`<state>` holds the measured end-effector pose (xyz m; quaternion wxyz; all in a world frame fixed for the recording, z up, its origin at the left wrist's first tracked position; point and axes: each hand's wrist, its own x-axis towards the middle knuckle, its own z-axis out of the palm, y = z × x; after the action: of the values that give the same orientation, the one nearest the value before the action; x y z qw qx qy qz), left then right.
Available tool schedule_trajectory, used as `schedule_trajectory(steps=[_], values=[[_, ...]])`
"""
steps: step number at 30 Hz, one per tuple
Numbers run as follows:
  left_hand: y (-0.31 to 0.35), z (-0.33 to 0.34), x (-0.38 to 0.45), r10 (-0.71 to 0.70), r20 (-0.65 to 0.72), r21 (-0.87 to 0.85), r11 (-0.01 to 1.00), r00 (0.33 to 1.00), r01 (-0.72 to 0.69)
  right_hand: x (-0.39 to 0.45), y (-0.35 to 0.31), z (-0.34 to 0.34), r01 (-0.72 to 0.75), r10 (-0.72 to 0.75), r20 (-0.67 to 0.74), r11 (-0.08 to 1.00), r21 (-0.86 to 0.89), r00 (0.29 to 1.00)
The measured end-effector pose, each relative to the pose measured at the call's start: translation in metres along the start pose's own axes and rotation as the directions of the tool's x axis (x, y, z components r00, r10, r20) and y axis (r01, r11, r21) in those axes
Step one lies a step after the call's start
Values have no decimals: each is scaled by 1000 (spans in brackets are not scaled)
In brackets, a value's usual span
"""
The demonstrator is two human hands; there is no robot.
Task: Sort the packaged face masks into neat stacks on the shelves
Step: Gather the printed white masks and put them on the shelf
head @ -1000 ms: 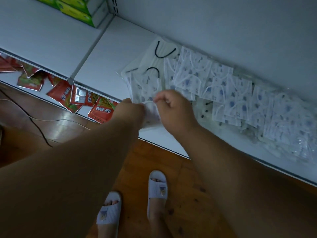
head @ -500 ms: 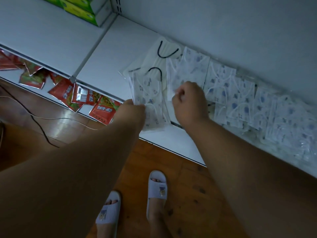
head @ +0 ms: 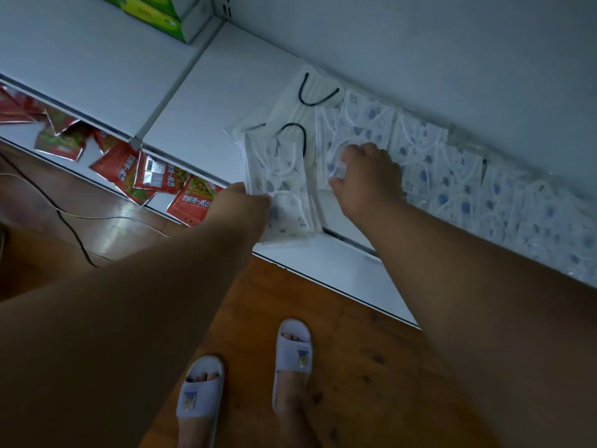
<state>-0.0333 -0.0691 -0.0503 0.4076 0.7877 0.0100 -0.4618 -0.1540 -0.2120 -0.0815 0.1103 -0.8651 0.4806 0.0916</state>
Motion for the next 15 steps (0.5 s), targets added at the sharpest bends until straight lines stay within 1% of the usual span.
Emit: schedule_trajectory(steps=[2, 5, 6, 7, 9, 10, 11, 13, 15], values=[[0, 0, 0, -17, 11, 19, 1000, 1000, 17, -1, 0, -4, -4, 2, -50, 999, -48, 999], [3, -1, -1, -14, 30, 32, 999, 999, 13, -1, 4, -4, -43, 44, -102, 999, 11, 994], [4, -1, 0, -7, 34, 48, 999, 999, 6, -3, 4, -2, -33, 37, -115, 999, 40, 993], [4, -1, 1, 0, 34, 69, 998, 999, -2, -5, 5, -1, -10, 16, -108, 998, 56, 994], [5, 1, 3, -2, 38, 109, 994, 999, -2, -12, 4, 2, 26, -25, -22, 999, 27, 999], [5, 1, 2, -7, 39, 119, 993, 999, 2, -14, 5, 4, 35, -35, -6, 999, 12, 999], [4, 2, 2, -17, 45, 115, 993, 999, 12, -15, 7, 6, 43, -43, -28, 999, 18, 999], [2, 3, 1, -28, 50, 126, 992, 998, 22, -15, 10, 7, 41, -29, -120, 995, 95, 992], [1, 5, -1, -29, 50, 123, 992, 998, 23, -15, 11, 4, -2, 52, -198, 969, 245, 979]])
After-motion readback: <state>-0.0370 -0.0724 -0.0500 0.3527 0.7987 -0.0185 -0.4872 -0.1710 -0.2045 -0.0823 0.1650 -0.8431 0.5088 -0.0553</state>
